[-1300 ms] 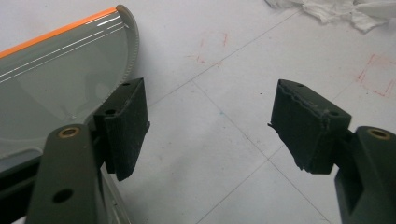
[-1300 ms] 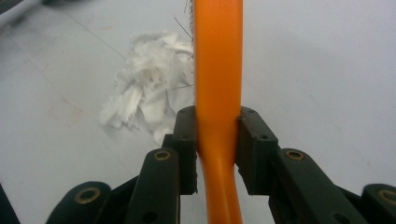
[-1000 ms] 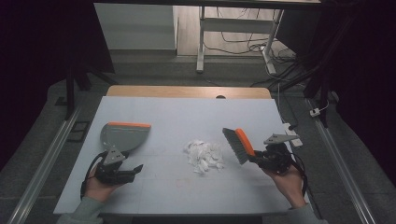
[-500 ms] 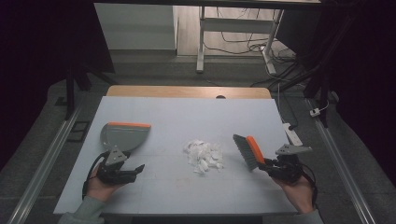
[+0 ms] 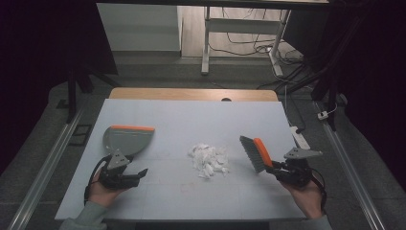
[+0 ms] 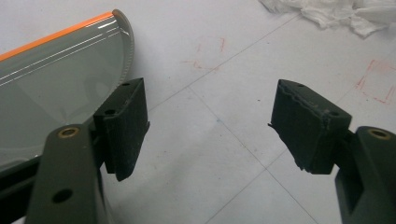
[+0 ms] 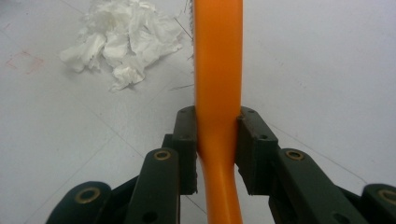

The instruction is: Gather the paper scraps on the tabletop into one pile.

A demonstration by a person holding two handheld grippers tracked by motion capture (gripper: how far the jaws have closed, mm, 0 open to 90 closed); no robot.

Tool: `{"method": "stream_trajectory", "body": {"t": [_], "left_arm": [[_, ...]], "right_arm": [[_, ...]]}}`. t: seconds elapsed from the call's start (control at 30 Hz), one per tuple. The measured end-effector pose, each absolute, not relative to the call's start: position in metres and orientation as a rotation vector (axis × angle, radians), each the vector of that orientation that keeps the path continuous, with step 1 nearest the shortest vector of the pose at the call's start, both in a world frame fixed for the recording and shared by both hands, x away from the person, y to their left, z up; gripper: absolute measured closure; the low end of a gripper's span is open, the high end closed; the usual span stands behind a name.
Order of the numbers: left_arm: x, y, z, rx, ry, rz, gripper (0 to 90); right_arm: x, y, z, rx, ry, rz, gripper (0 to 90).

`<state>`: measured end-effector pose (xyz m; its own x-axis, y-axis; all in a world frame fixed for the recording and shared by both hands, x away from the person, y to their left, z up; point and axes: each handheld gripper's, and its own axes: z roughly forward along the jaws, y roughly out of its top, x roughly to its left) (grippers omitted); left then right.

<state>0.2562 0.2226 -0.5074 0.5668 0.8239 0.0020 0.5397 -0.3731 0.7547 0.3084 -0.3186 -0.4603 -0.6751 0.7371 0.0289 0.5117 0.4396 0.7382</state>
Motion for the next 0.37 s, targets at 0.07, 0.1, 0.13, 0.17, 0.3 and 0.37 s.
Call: {"method": "stream_trajectory", "body": {"t": [0.07, 0.1, 0.13, 0.17, 0.3, 0.37], "left_arm": [[0.2562, 0.2226, -0.5075, 2.071, 1.086, 0.497, 28.4], [0.2562, 0.2226, -0.5076, 2.072, 1.086, 0.495, 28.4], [0.2563, 0.2227, -0.5077, 2.073, 1.085, 0.495, 28.4], [0.2563, 0.2227, -0.5077, 2.072, 1.086, 0.496, 28.4], [0.2563, 0.2231, -0.5078, 2.071, 1.087, 0.496, 28.4], [0.2565, 0.2230, -0.5079, 2.071, 1.089, 0.497, 28.4]], "right_arm": [[0.3080, -0.3187, -0.4598, 1.070, 2.392, 1.081, 71.0], [0.3078, -0.3186, -0.4597, 1.070, 2.391, 1.082, 71.0], [0.3076, -0.3182, -0.4595, 1.070, 2.391, 1.082, 71.0], [0.3074, -0.3176, -0.4595, 1.068, 2.392, 1.084, 70.9], [0.3068, -0.3151, -0.4593, 1.052, 2.392, 1.093, 71.0], [0.3066, -0.3143, -0.4588, 1.043, 2.393, 1.093, 71.0]]}}
